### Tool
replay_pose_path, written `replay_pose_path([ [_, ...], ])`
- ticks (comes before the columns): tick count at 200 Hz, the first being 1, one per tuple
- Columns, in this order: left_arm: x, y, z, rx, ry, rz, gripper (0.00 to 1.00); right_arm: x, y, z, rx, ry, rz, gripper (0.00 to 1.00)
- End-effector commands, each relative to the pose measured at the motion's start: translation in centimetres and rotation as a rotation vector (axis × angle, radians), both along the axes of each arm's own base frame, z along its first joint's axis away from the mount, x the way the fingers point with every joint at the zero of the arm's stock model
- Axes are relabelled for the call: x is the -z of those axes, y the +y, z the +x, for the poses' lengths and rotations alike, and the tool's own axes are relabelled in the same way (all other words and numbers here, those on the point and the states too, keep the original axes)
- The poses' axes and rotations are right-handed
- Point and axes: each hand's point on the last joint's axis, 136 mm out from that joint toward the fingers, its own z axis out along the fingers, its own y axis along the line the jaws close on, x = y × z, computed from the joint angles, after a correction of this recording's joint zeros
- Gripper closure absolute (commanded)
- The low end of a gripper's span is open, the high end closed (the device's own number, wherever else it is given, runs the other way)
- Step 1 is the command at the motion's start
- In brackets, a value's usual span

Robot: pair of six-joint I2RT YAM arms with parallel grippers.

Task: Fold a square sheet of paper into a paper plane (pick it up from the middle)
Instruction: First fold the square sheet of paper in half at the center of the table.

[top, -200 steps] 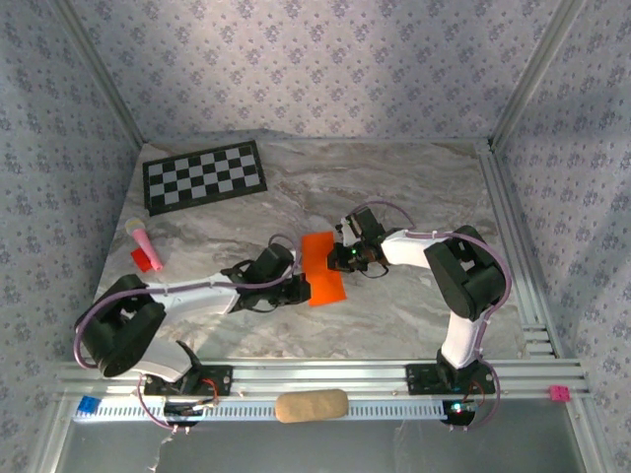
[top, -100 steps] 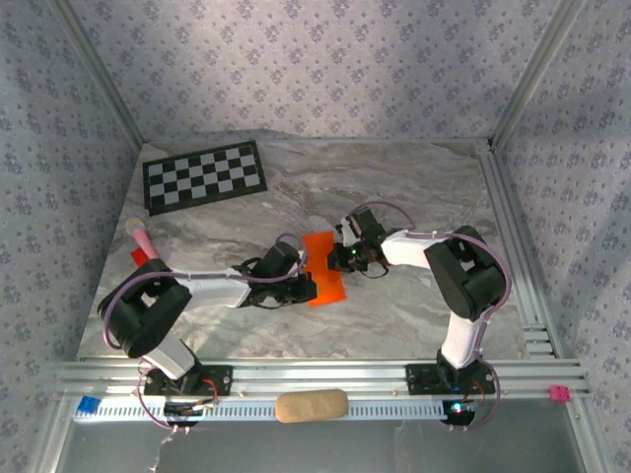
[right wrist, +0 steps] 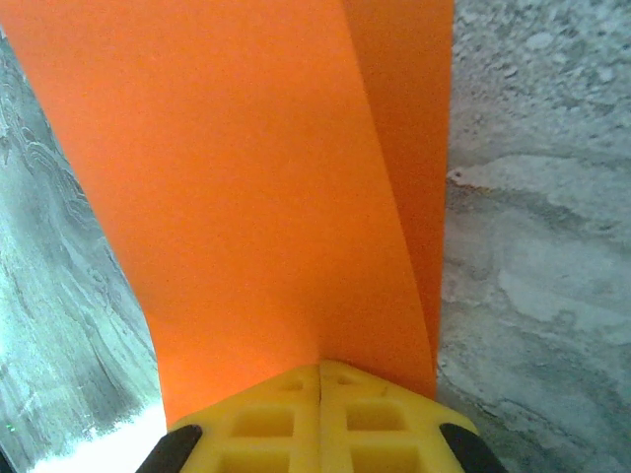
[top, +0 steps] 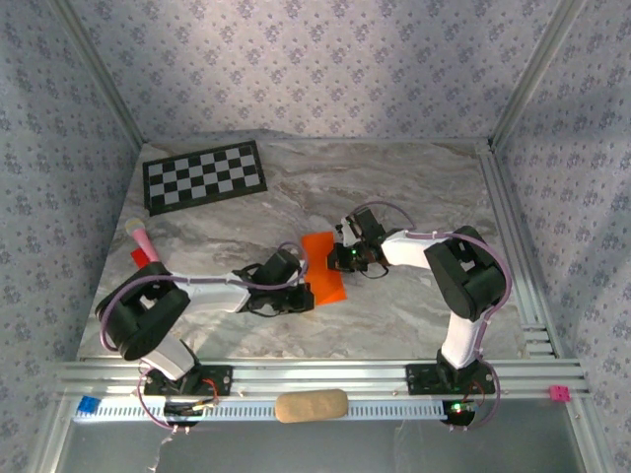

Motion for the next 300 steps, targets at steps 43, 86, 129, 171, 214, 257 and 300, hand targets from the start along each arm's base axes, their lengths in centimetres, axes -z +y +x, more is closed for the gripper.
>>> replay_pose_path([
  [43, -3.3, -0.1, -0.2, 0.027, -0.044, -0.061, 0.97, 5.4, -4.7, -4.4, 0.038, 0.177, -0.231, 1.00],
  [86, -7.7, 1.3, 5.5, -0.079, -0.103, -0.190, 0.94, 5.0, -4.6, -4.4, 0.026, 0.174, -0.227, 1.00],
  [129, -7.9, 0.1, 10.4, -0.077, -0.081, -0.197, 0.95, 4.7, -4.4, -4.2, 0.020, 0.172, -0.222, 1.00],
  [171, -4.9, -0.8, 12.4, -0.073, -0.032, -0.168, 0.97, 4.8, -4.4, -4.2, 0.018, 0.174, -0.224, 1.00],
  [214, -1.2, 0.8, 12.3, -0.115, 0.024, -0.122, 0.98, 4.8, -4.4, -4.1, 0.016, 0.174, -0.228, 1.00],
  [257, 2.7, 3.5, 10.8, -0.159, 0.069, -0.027, 0.98, 5.0, -4.5, -4.2, 0.017, 0.176, -0.235, 1.00],
  [300, 0.0, 2.4, 11.7, -0.132, 0.053, -0.077, 0.98, 5.1, -4.7, -4.2, 0.022, 0.175, -0.237, 1.00],
])
